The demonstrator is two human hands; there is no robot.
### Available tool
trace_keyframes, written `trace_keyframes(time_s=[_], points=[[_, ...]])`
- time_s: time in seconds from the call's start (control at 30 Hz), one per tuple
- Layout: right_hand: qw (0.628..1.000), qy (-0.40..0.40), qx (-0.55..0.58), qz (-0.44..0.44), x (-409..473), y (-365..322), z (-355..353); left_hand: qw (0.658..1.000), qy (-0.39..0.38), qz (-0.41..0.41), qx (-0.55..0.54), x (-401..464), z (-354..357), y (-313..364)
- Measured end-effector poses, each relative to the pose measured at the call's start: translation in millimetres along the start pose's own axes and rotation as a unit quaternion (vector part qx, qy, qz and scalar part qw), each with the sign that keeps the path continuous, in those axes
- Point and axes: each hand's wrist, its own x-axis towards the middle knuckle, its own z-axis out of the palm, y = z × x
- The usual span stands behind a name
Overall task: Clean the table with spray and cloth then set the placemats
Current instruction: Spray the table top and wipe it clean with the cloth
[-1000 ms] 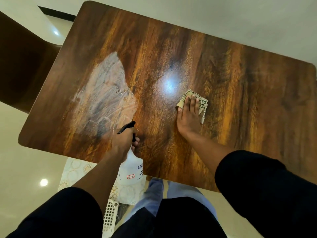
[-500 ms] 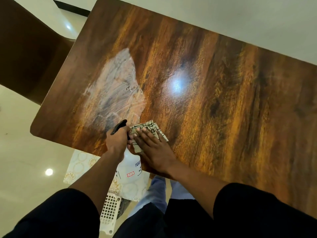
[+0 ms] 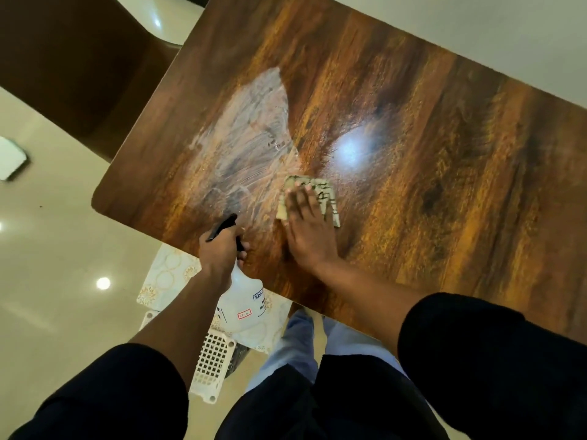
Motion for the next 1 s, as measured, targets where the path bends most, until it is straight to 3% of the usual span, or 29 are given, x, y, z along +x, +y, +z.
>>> trace_keyframes(time_s=[0.1, 0.3, 0.5, 0.63, 0.73, 0.87, 1.0], points=[[0.989, -0.016, -0.039, -0.145, -22, -25, 19, 0.999, 0.019, -0.016, -0.021, 1, -9, -4], [0.958, -0.070, -0.106, -0.259, -2, -2, 6, 0.999, 0.030, -0.022, -0.032, 3, -17, -9], [0.998, -0.016, -0.056, -0.022, 49, 20, -28, 0.998, 0.030, -0.018, -0.053, 3, -21, -10], [0.999, -0.003, -0.049, 0.018, 44, -10, -19, 0.997, 0.031, -0.010, -0.071, 3, -24, -4], [0.993, -0.028, -0.047, -0.102, 22, -43, 3, 0.997, 0.042, -0.001, -0.063, 8, -30, -1], [0.958, -0.039, -0.093, -0.268, 1, -62, 28, 0.996, 0.066, 0.013, -0.056, 17, -40, 1], [0.952, -0.052, -0.104, -0.283, 26, -51, 15, 0.997, 0.065, 0.001, -0.050, 20, -47, 1]])
